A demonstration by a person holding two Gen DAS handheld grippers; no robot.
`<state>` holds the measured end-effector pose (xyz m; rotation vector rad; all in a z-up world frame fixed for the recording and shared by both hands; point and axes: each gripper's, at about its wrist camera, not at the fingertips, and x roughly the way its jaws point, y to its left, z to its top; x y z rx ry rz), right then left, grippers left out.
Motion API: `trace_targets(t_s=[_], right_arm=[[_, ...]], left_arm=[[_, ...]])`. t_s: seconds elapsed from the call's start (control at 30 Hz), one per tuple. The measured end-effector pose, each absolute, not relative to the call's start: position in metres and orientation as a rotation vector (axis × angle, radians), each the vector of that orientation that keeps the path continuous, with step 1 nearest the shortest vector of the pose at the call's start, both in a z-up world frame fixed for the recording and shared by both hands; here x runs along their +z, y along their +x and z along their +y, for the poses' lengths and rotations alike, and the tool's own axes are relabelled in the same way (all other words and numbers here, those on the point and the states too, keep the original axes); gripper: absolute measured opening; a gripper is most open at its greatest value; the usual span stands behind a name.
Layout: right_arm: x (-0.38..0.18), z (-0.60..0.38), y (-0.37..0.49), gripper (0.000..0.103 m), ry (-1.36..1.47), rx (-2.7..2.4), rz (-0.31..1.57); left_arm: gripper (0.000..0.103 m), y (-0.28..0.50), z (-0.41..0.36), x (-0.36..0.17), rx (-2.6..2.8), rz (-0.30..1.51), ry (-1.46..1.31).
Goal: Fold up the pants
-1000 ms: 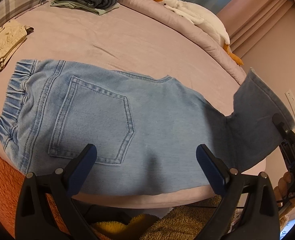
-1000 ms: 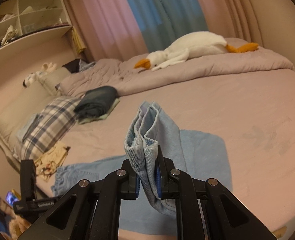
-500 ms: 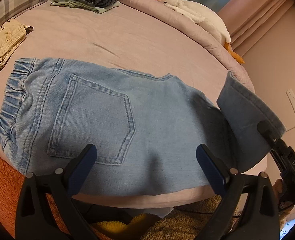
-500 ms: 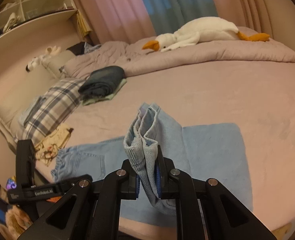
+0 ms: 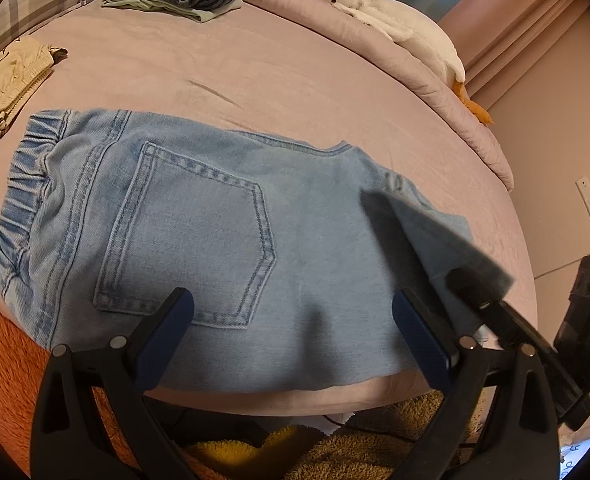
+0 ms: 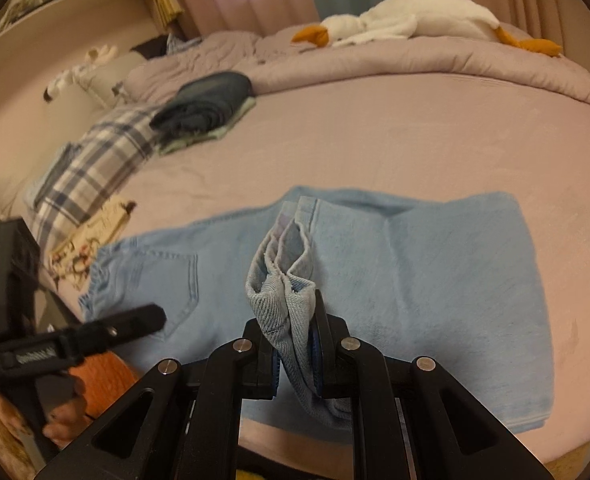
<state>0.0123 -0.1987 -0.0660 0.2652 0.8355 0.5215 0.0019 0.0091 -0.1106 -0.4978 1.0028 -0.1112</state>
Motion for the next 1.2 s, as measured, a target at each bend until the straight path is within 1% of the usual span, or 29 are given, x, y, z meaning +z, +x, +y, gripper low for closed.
trace_targets(t_s=[0.37,0.5,0.57,0.6,0.63,0.7,0.73,0.87,0.93,1.13,1.2], right_arm=[[-0.090,-0.186,0.018,0.014,0.241,0.508,0.946],[-0.091,-0.184,0.016,0.014,0.223,0.496,0.952],[-0.088,-0.187,0.015,0.016,0.226,0.493,0.963],[-0.086,-0.190,0.015,0.024,0.236,0.498,0.977],[-0.085,-0.192,0.014,0.040,0.246,0.509,0.989],[-0.076,-0.202,0.009,0.054,0.289,0.554,0.980],[-0.072,-0.205,0.006,0.057,0.300,0.560,0.968],[-0.045,-0.228,0.002,0.059,0.303,0.529,0.890],[-0.037,-0.240,0.006,0.069,0.322,0.487,0.863],[-0.015,-0.275,0.035,0.069,0.459,0.398,0.798],[-0.018,-0.283,0.043,0.069,0.502,0.342,0.782]], left_arm=[[0.100,0.003,0.005,-0.113,-0.110,1.012,-0.489],[0.100,0.003,0.006,-0.114,-0.113,1.016,-0.484],[0.100,0.004,0.005,-0.114,-0.116,1.019,-0.483],[0.100,0.004,0.005,-0.114,-0.119,1.019,-0.484],[0.100,0.004,0.005,-0.114,-0.122,1.019,-0.484],[0.100,0.005,0.004,-0.113,-0.135,1.018,-0.487],[0.100,0.006,0.004,-0.112,-0.141,1.016,-0.487],[0.100,0.015,-0.002,-0.109,-0.172,1.011,-0.495],[0.100,0.023,-0.008,-0.110,-0.207,1.016,-0.506],[0.098,0.061,-0.033,-0.123,-0.317,1.098,-0.527],[0.094,0.074,-0.040,-0.132,-0.329,1.134,-0.547]])
